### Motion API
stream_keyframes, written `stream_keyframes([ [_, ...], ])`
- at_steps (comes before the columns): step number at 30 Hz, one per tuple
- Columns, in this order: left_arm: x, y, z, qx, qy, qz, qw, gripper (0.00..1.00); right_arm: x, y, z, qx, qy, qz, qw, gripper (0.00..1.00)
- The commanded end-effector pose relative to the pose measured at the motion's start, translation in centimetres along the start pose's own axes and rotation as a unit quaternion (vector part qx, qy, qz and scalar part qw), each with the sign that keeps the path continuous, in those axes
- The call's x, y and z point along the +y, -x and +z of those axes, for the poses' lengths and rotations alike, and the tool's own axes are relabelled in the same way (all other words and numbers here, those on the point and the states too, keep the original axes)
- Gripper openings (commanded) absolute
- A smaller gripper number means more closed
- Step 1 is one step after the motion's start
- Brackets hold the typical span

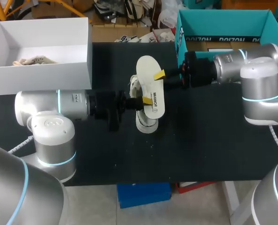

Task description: Take the shoe out of the shoebox, open the shoe tongue, remove and reinsert the insole, then place the shoe into the shoebox

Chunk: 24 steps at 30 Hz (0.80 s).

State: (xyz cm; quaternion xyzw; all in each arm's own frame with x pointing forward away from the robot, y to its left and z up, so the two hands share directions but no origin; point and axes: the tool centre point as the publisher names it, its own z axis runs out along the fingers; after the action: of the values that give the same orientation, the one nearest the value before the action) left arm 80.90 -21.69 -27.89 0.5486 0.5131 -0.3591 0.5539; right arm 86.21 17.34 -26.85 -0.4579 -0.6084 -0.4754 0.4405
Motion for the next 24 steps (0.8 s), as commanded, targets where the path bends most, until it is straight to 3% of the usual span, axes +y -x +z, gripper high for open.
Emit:
stream_keyframes([
  [1, -0.11, 0.01, 0.05, 0.002, 0.003, 0.001, 1.0, 0.0, 0.31, -0.02, 0.13, -0.002, -0.002, 0.0, 1.0, 0.47],
  [4, -0.11, 0.01, 0.05, 0.002, 0.003, 0.001, 1.0, 0.0, 0.41, -0.15, 0.13, -0.004, -0.002, -0.002, 1.0, 0.39],
  [6, -0.11, 0.01, 0.05, 0.002, 0.003, 0.001, 1.0, 0.0, 0.48, -0.13, 0.21, -0.004, -0.004, -0.002, 1.0, 0.27],
  [8, -0.11, 0.01, 0.05, 0.002, 0.003, 0.001, 1.0, 0.0, 0.53, 0.01, 0.29, -0.005, -0.005, 0.001, 1.0, 0.0],
  [21, -0.11, 0.01, 0.05, 0.002, 0.003, 0.001, 1.0, 0.0, 0.49, 0.15, 0.55, -0.006, -0.009, 0.003, 1.0, 0.0],
  [22, -0.11, 0.01, 0.05, 0.002, 0.003, 0.001, 1.0, 0.15, 0.49, 0.15, 0.55, -0.006, -0.009, 0.003, 1.0, 0.0],
  [23, 0.04, -0.07, 0.05, 0.026, 0.007, -0.001, 1.0, 1.0, 0.49, 0.15, 0.55, -0.006, -0.009, 0.003, 1.0, 0.0],
  [24, 0.07, 0.0, -0.01, 0.041, 0.006, 0.004, 0.999, 1.0, 0.49, 0.15, 0.55, -0.006, -0.009, 0.003, 1.0, 0.0],
])
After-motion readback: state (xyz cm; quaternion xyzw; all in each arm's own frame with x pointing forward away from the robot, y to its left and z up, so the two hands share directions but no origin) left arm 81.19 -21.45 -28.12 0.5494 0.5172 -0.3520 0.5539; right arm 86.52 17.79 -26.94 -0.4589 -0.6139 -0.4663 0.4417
